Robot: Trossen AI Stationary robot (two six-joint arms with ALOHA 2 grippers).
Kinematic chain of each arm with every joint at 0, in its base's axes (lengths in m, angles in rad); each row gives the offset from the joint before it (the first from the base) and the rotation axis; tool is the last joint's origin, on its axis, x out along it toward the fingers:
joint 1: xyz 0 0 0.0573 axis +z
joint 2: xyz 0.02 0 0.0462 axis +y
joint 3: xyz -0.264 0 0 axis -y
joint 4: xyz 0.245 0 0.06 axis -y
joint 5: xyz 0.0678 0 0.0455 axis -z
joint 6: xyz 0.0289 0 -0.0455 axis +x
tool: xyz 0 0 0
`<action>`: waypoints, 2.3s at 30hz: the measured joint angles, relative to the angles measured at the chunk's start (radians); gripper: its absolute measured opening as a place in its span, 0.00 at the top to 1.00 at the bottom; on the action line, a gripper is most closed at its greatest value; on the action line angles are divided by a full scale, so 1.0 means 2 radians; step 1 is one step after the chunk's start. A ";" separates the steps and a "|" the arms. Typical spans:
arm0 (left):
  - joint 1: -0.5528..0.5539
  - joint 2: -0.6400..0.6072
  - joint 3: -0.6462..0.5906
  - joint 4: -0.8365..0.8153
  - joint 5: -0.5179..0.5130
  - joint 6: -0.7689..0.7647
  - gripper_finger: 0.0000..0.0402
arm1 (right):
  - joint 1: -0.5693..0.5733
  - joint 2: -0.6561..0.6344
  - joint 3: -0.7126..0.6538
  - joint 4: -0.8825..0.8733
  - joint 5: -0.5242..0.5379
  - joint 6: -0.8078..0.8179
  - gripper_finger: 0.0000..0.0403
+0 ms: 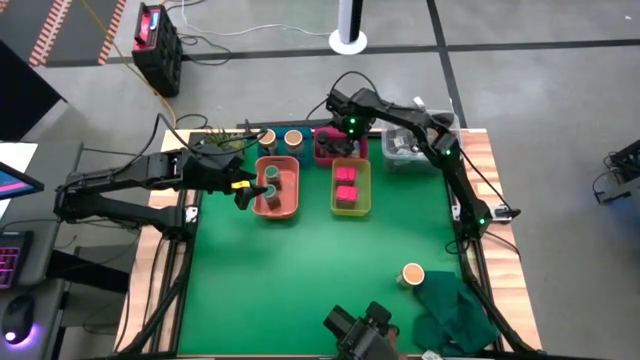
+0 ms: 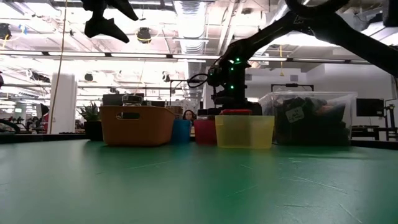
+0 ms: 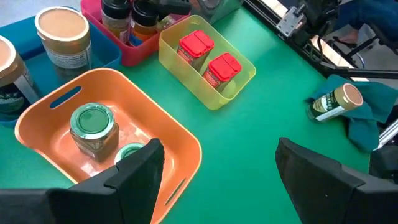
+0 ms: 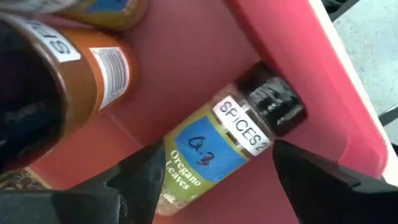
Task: Sort spices by type
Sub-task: Put the black seasoning bottle into the red bin upright
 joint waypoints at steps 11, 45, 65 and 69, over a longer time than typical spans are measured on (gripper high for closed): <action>0.000 0.000 0.000 0.000 0.001 -0.004 0.27 | -0.002 -0.001 -0.013 0.025 -0.012 0.036 0.21; 0.000 0.000 0.018 -0.001 0.001 -0.015 0.27 | 0.010 0.007 -0.064 0.030 -0.021 0.152 0.21; 0.000 0.000 0.018 -0.001 0.010 -0.023 0.27 | 0.018 0.000 -0.068 0.018 -0.017 0.086 0.40; 0.000 0.000 0.018 -0.001 0.010 -0.023 0.27 | 0.019 -0.001 -0.068 0.014 -0.018 0.077 0.54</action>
